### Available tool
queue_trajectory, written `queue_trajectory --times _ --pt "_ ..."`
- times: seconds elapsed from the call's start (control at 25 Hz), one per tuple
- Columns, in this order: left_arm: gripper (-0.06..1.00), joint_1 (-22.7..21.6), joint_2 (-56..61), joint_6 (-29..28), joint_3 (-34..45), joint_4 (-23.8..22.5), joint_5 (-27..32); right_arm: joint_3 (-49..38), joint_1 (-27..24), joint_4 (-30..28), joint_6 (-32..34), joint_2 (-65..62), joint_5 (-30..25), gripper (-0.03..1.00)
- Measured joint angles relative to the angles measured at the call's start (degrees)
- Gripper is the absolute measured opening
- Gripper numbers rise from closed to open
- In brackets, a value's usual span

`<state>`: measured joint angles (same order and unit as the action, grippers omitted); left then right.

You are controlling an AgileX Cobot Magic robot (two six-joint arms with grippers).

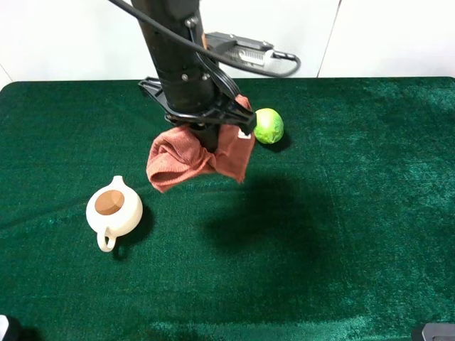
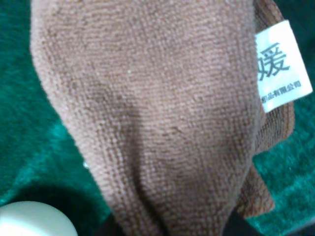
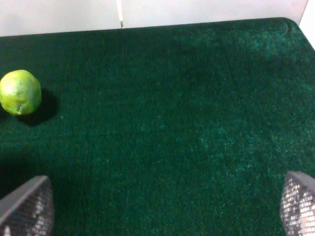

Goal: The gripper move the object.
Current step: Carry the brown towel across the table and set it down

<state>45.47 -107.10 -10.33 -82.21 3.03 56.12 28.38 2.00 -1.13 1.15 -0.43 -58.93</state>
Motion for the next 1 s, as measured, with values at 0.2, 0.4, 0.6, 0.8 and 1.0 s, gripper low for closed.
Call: queue_trajectory --times 0.2,0.4,0.6,0.8,1.0 --pt "0.19 3.46 0.0 -2.28 0.76 -2.39 -1.3 0.0 0.0 0.0 0.0 0.0 0.0 0.69" --pt "0.19 5.05 0.0 -3.33 4.85 -2.18 -4.17 0.0 0.0 0.0 0.0 0.0 0.0 0.69" --pt "0.19 5.71 0.0 -4.28 9.42 -1.2 -7.88 0.0 0.0 0.0 0.0 0.0 0.0 0.69" --pt "0.19 5.71 0.04 -5.71 14.38 -0.56 -12.48 0.0 0.0 0.0 0.0 0.0 0.0 0.69" --pt "0.19 5.71 0.04 -7.82 19.53 -0.65 -18.28 0.0 0.0 0.0 0.0 0.0 0.0 0.69"
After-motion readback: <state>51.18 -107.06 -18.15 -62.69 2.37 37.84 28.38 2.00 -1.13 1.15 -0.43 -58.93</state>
